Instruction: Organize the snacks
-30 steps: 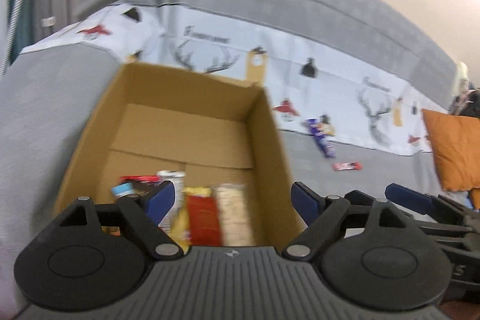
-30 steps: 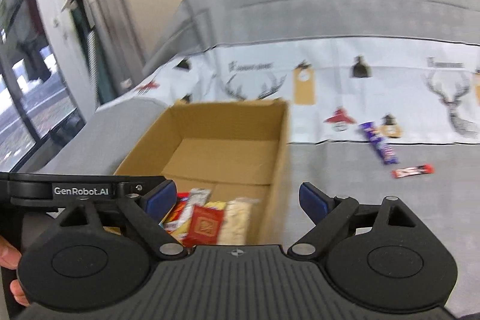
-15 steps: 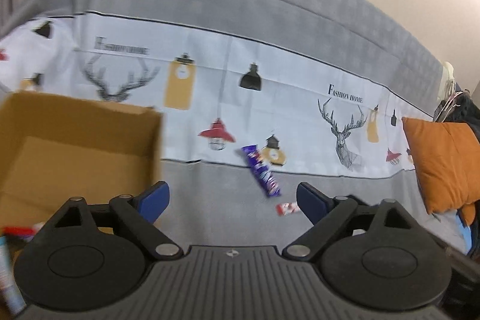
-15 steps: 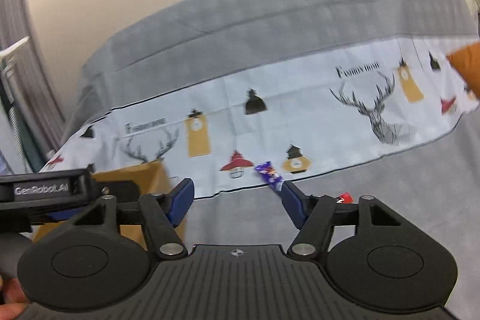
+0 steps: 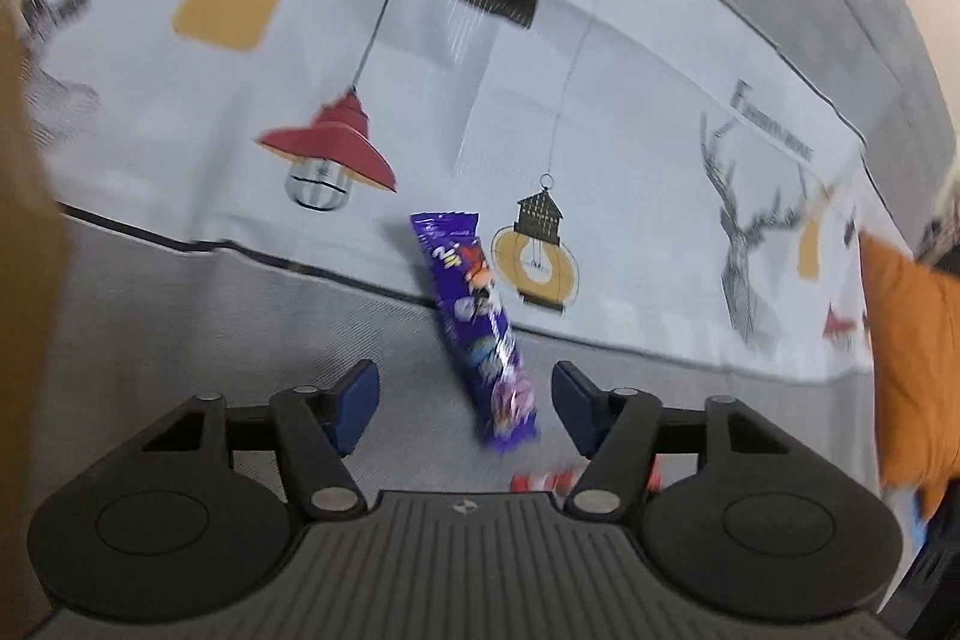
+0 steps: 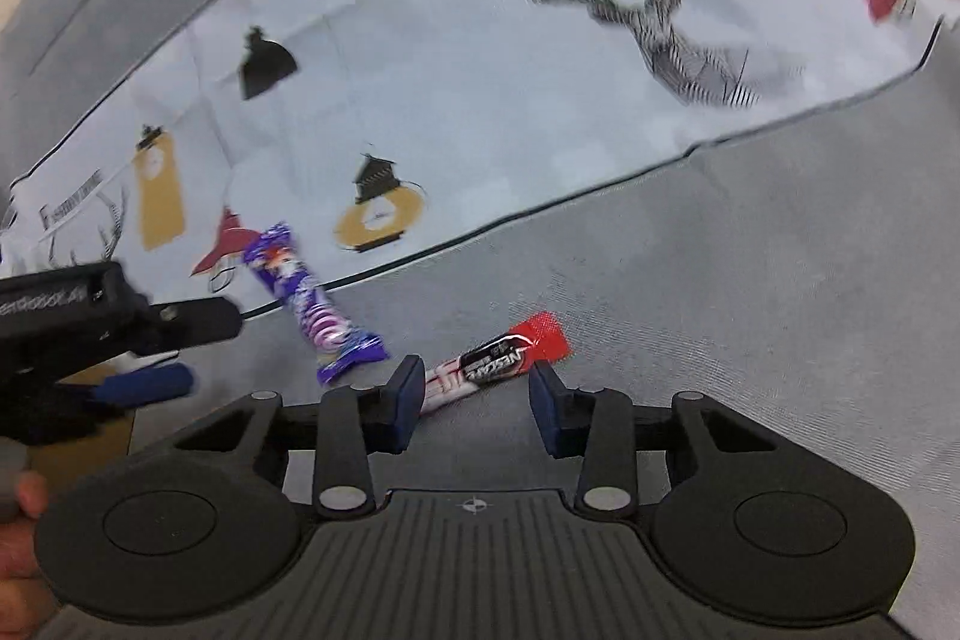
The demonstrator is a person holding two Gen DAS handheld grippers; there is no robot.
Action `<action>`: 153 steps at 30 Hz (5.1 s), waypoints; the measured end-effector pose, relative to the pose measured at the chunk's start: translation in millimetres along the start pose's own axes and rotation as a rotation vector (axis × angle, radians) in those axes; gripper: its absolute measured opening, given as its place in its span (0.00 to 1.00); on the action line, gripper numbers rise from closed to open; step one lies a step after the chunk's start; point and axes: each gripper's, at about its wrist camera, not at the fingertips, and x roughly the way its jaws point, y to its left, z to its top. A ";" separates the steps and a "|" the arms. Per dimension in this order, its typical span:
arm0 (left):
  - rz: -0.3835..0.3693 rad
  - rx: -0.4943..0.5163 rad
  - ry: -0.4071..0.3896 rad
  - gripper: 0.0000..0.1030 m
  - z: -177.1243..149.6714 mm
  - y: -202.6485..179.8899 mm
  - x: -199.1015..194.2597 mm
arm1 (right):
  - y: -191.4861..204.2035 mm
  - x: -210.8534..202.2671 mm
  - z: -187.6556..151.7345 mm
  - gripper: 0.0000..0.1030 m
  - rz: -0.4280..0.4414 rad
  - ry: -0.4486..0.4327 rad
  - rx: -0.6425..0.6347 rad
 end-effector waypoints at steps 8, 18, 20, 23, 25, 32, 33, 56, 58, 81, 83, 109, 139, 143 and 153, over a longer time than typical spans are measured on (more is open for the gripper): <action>0.029 0.239 -0.002 0.22 5.3 -19.0 44.1 | 24.9 21.8 -2.9 0.23 -0.085 -0.034 -0.204; 0.140 0.306 0.243 0.22 -52.9 -1.9 -21.9 | 22.2 -12.1 -24.9 0.09 0.016 -0.007 -0.195; 0.163 0.380 0.217 0.23 -63.9 -6.2 -23.5 | 25.5 -15.1 -34.0 0.09 -0.009 -0.004 -0.237; 0.191 0.465 0.186 0.24 -72.6 -16.7 -20.0 | 25.0 -13.0 -42.5 0.10 -0.025 -0.024 -0.287; 0.183 0.526 0.168 0.17 -79.2 -20.1 -19.7 | 26.1 -11.0 -46.0 0.10 -0.029 -0.039 -0.337; 0.153 0.505 0.186 0.16 -83.7 -20.8 -49.9 | 23.5 -18.2 -43.3 0.01 -0.010 -0.045 -0.303; 0.149 0.496 0.179 0.16 -82.7 -21.7 -60.2 | 22.5 -23.4 -43.8 0.01 -0.001 -0.044 -0.284; 0.122 0.527 -0.326 0.16 -94.8 -13.3 -364.1 | 181.4 -274.6 -89.3 0.01 0.273 -0.313 -0.347; 0.109 0.505 -0.371 0.16 -95.6 -4.3 -390.1 | 202.2 -295.9 -89.0 0.01 0.313 -0.348 -0.369; 0.218 0.241 -0.276 0.16 -73.3 191.7 -372.9 | 338.3 -205.1 -140.3 0.02 0.345 -0.097 -0.556; 0.223 0.218 -0.232 0.16 -73.3 207.5 -356.0 | 337.9 -186.3 -144.1 0.02 0.325 -0.052 -0.553; 0.307 0.235 -0.301 1.00 -110.7 96.2 -519.6 | 343.9 -342.0 -154.0 0.81 0.170 -0.072 -0.467; 0.482 0.245 -0.273 1.00 -139.4 42.0 -588.0 | 337.8 -412.2 -164.6 0.99 0.116 -0.045 -0.407; 0.482 0.242 -0.252 1.00 -140.8 44.7 -587.0 | 338.9 -410.5 -167.0 0.99 0.109 -0.031 -0.411; 0.489 0.243 -0.251 1.00 -142.0 43.9 -590.3 | 337.3 -412.7 -168.0 0.99 0.111 -0.029 -0.410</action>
